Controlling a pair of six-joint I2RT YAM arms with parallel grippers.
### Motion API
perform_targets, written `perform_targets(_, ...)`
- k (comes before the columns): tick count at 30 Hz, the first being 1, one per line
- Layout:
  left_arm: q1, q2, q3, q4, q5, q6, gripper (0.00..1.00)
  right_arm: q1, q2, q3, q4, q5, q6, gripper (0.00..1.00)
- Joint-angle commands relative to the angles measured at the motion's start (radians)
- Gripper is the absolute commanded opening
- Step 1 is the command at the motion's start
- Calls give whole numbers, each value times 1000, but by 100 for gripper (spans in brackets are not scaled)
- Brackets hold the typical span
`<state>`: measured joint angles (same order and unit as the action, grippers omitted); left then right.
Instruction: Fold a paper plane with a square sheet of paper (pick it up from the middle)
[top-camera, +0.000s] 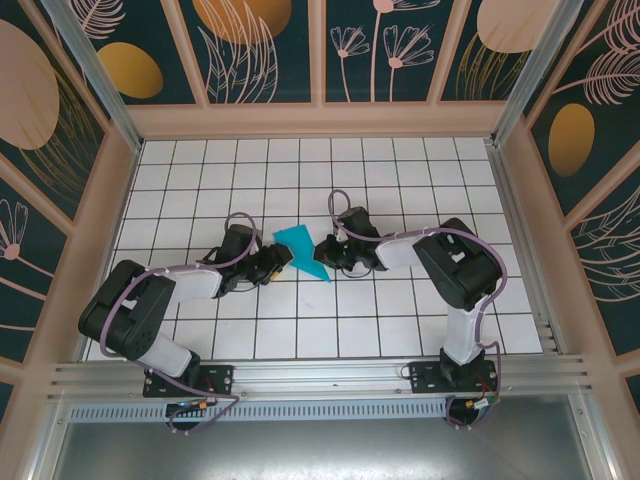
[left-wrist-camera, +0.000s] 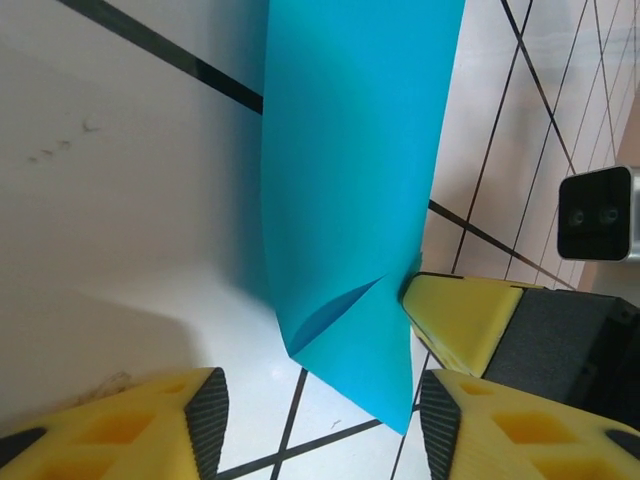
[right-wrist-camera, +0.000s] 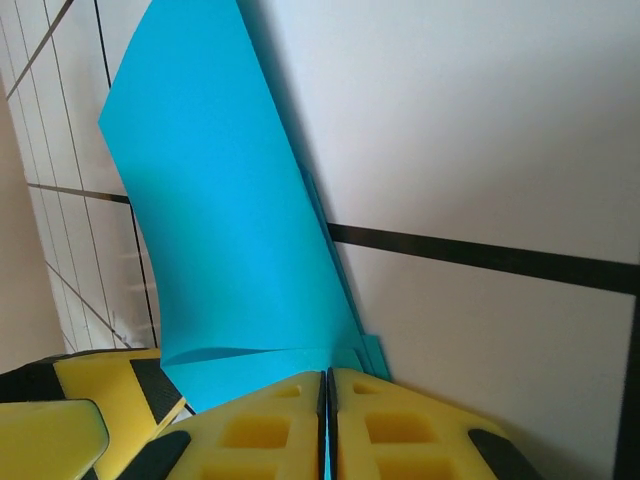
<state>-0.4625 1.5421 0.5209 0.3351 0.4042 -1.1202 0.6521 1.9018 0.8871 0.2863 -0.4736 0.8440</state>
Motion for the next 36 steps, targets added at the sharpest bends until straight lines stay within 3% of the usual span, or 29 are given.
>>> perform_targets(1,-5,17,26,44,22,-5,52,-10,14,-23,11,-17,9,13)
perform_targets(24,-5,149,41,236,135,-46,28,-25,-5,-56,86,-69,-40,14)
perform_targets(32,-5,149,46,228,130,-50,8,-25,-82,-50,92,-39,-194,31)
perform_targets(36,-9,137,48,225,132,-56,2,-15,-155,-79,71,55,-302,42)
